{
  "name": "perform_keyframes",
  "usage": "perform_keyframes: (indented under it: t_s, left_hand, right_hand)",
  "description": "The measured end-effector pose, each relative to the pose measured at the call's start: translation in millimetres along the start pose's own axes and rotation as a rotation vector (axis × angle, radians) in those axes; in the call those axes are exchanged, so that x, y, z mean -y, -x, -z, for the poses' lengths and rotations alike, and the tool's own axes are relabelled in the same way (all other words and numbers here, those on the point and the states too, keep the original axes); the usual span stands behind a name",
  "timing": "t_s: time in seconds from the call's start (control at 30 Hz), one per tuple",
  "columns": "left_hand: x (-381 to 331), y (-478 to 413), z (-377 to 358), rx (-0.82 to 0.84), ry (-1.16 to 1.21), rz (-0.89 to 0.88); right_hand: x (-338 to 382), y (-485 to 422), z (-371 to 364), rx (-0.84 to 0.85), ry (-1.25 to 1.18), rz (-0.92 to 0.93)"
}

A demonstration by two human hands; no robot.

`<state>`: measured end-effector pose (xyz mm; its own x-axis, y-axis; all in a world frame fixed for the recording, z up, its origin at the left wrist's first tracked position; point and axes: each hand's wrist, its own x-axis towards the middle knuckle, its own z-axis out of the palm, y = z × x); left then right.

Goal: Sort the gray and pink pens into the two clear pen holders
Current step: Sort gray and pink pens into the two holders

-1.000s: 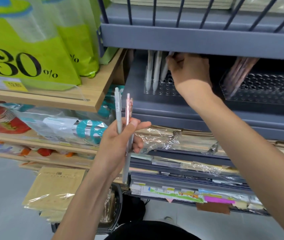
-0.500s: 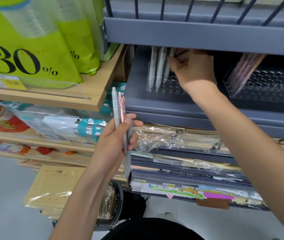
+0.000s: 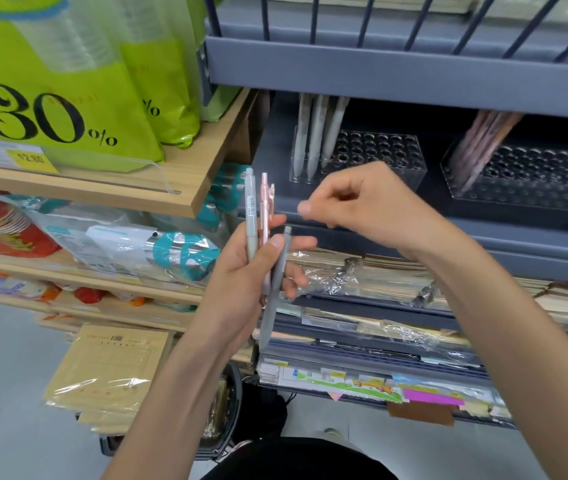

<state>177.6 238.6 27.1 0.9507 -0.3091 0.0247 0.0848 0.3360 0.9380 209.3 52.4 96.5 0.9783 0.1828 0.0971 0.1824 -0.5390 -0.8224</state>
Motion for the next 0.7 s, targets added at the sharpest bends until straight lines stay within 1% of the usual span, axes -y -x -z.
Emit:
perform_keyframes:
  t_s: [0.1,0.2,0.3,0.4,0.57,0.63,0.7]
  left_hand:
    - [0.6,1.5,-9.2,0.011,-0.004,0.002]
    - [1.1,3.6,-18.7,0.026,-0.022,-0.001]
    - [3.0,5.6,-26.7,0.023,-0.028,-0.007]
    - [4.8,8.5,-33.1,0.026,-0.007,-0.005]
    - [8.5,12.4,-40.6,0.054,-0.035,0.005]
    - [10.9,15.0,-40.2,0.067,-0.089,0.02]
    - [13.5,18.6,-38.4,0.071,-0.148,0.036]
  right_hand:
    - [-0.7,6.9,0.3,0.082,0.003,0.026]
    - [-2.1,12.9,2.3,0.154,-0.073,0.025]
    - [-6.9,16.6,5.9,0.184,-0.123,-0.001]
    - [-12.1,19.4,9.8,0.186,-0.091,-0.014]
    - [-17.9,26.7,12.0,0.126,-0.09,-0.019]
    - [-18.6,26.9,16.5,0.036,-0.144,-0.024]
    - [-19.4,25.6,25.1,-0.089,-0.23,-0.054]
